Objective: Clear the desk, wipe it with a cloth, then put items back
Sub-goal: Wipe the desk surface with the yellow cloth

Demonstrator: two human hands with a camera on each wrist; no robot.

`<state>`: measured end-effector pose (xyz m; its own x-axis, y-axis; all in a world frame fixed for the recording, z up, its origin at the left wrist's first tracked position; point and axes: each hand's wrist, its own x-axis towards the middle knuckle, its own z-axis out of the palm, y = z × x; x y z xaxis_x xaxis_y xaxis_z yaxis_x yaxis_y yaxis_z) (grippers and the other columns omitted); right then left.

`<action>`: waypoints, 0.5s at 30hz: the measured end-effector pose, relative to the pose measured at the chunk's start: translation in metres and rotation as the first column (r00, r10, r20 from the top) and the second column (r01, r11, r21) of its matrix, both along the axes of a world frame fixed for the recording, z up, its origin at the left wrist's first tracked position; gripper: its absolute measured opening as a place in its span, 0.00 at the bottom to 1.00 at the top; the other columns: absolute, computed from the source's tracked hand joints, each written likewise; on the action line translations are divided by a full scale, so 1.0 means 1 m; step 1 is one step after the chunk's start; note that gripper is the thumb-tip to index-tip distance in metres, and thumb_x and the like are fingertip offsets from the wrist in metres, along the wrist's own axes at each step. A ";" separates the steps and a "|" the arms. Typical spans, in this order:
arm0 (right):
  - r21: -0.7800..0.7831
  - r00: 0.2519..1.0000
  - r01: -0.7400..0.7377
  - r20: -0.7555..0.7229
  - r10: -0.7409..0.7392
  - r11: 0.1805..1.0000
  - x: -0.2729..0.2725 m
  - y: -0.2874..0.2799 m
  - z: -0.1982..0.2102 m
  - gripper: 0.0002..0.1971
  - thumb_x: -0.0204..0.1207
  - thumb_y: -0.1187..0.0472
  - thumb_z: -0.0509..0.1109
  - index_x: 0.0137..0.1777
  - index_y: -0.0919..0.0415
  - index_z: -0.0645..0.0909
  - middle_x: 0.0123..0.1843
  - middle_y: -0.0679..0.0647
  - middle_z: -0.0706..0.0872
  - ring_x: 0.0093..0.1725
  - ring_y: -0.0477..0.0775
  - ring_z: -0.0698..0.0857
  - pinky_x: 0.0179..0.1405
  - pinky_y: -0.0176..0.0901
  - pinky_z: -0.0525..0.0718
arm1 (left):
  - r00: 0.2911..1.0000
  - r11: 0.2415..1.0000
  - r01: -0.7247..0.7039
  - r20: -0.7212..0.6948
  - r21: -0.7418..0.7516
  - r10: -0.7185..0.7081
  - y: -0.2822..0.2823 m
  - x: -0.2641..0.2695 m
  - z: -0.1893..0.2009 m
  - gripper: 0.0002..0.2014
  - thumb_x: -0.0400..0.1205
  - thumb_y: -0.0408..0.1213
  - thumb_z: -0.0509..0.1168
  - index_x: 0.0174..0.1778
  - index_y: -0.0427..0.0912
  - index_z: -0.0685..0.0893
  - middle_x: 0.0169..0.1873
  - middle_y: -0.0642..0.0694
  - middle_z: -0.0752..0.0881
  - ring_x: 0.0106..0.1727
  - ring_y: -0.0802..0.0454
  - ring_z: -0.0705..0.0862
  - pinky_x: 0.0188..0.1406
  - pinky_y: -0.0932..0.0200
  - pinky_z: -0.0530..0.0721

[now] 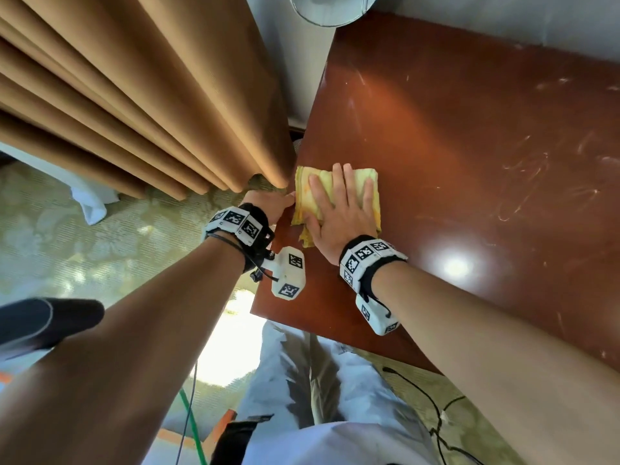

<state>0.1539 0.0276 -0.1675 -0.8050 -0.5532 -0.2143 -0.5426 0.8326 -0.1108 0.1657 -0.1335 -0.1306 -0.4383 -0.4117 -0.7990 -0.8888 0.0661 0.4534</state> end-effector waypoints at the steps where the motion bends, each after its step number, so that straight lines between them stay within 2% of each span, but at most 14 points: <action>1: -0.004 1.000 0.015 -0.009 -0.015 1.000 -0.004 -0.003 0.001 0.33 0.86 0.40 0.44 0.89 0.50 0.48 0.90 0.64 0.48 0.88 0.65 0.43 0.83 0.72 0.42 | 1.000 1.000 0.002 0.004 0.000 -0.002 -0.002 -0.001 0.003 0.11 0.80 0.47 0.74 0.39 0.46 0.82 0.51 0.42 0.88 0.52 0.46 0.86 0.64 0.40 0.86; 3: -0.022 0.998 0.063 -0.023 -0.064 0.998 -0.015 -0.011 -0.002 0.33 0.86 0.40 0.45 0.89 0.50 0.49 0.89 0.64 0.48 0.88 0.65 0.44 0.83 0.72 0.43 | 0.999 0.999 0.014 0.042 0.030 -0.015 -0.004 -0.005 0.007 0.13 0.79 0.49 0.75 0.47 0.41 0.87 0.52 0.41 0.91 0.53 0.45 0.89 0.59 0.40 0.89; 5: -0.040 0.991 0.132 -0.010 -0.132 0.990 -0.039 -0.021 -0.002 0.33 0.86 0.41 0.44 0.89 0.50 0.48 0.90 0.63 0.47 0.88 0.64 0.42 0.84 0.72 0.42 | 0.996 0.998 0.052 0.066 0.033 -0.054 -0.006 -0.007 0.008 0.14 0.80 0.48 0.74 0.49 0.40 0.87 0.49 0.43 0.90 0.53 0.44 0.90 0.56 0.40 0.90; 7: -0.053 0.979 0.205 -0.010 -0.206 0.977 -0.071 -0.033 -0.003 0.33 0.86 0.40 0.44 0.89 0.49 0.46 0.90 0.63 0.47 0.88 0.64 0.42 0.84 0.71 0.42 | 0.995 0.996 0.083 0.049 0.014 -0.083 -0.007 -0.008 0.004 0.15 0.82 0.50 0.72 0.49 0.39 0.88 0.47 0.44 0.89 0.52 0.44 0.89 0.56 0.41 0.90; 9: -0.068 0.963 0.265 -0.024 -0.267 0.962 -0.095 -0.041 -0.005 0.33 0.85 0.40 0.45 0.89 0.48 0.47 0.90 0.63 0.48 0.88 0.64 0.44 0.84 0.72 0.43 | 0.997 0.997 0.072 0.029 -0.005 -0.072 -0.004 -0.008 0.001 0.20 0.82 0.48 0.72 0.58 0.34 0.87 0.43 0.43 0.87 0.50 0.43 0.88 0.58 0.39 0.88; 11: -0.083 0.955 0.293 -0.030 -0.297 0.952 -0.105 -0.043 -0.007 0.34 0.85 0.40 0.45 0.89 0.47 0.47 0.90 0.63 0.49 0.88 0.65 0.45 0.84 0.71 0.44 | 0.998 0.998 0.061 0.016 -0.011 -0.061 -0.002 -0.009 0.002 0.21 0.83 0.47 0.71 0.62 0.32 0.85 0.39 0.44 0.84 0.48 0.43 0.85 0.60 0.37 0.87; 15: -0.103 0.965 0.263 0.007 -0.264 0.959 -0.090 -0.033 -0.004 0.35 0.83 0.38 0.47 0.89 0.47 0.48 0.90 0.61 0.46 0.88 0.65 0.42 0.84 0.70 0.40 | 0.993 0.992 0.112 0.037 0.061 -0.114 -0.003 -0.014 0.010 0.18 0.85 0.47 0.68 0.65 0.38 0.85 0.53 0.42 0.87 0.53 0.41 0.88 0.59 0.37 0.88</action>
<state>0.0635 -0.0049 -0.1719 -0.9263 -0.3401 -0.1622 -0.3067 0.9306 -0.1997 0.1514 -0.1368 -0.1202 -0.4461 -0.3134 -0.8383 -0.8949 0.1418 0.4231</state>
